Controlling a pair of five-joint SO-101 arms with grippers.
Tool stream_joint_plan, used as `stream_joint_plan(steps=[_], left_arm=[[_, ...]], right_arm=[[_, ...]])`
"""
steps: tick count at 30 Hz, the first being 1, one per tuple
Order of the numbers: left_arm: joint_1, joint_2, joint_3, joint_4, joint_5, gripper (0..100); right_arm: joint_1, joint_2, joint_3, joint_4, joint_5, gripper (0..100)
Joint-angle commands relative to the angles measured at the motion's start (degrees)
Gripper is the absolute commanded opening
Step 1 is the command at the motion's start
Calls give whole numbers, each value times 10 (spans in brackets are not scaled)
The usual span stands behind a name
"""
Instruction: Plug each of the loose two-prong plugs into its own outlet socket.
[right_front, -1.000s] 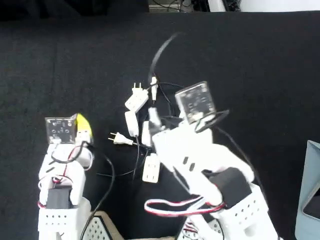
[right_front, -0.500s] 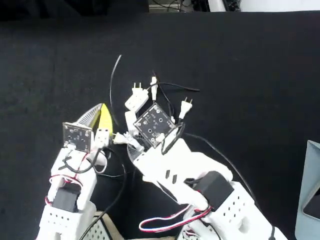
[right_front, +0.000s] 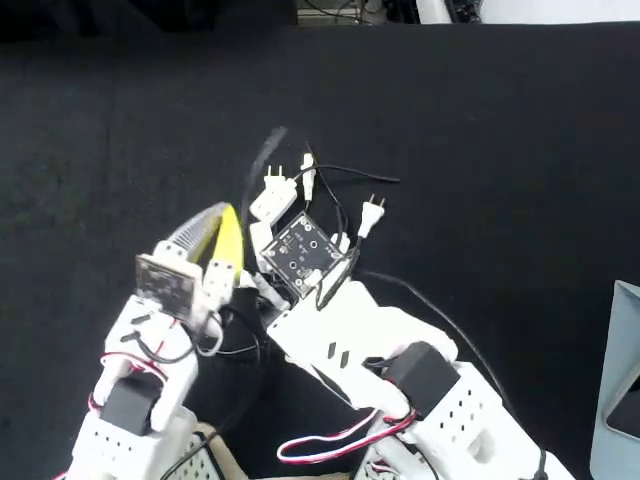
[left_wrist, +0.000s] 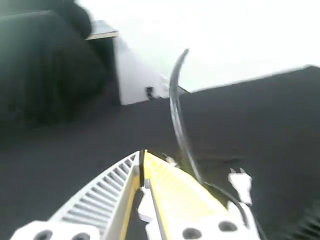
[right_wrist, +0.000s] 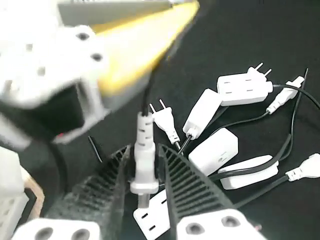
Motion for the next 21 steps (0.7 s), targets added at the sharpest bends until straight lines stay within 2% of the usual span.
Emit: stream_joint_plan(steps=[1,7,15,21], left_arm=[[84,-5,-68,81,-40,30],[113,-5,-136,151,-38,30],[116,-5,-134,153,-39,30],[150,-4,-132,154,-40,30]], right_arm=[[-10,-3,-6,-11,4,12],[-10,-7,-1,-9,4,12],[-10,-7,-1,-11,4,12],[-7,-7,0,-8,4,12]])
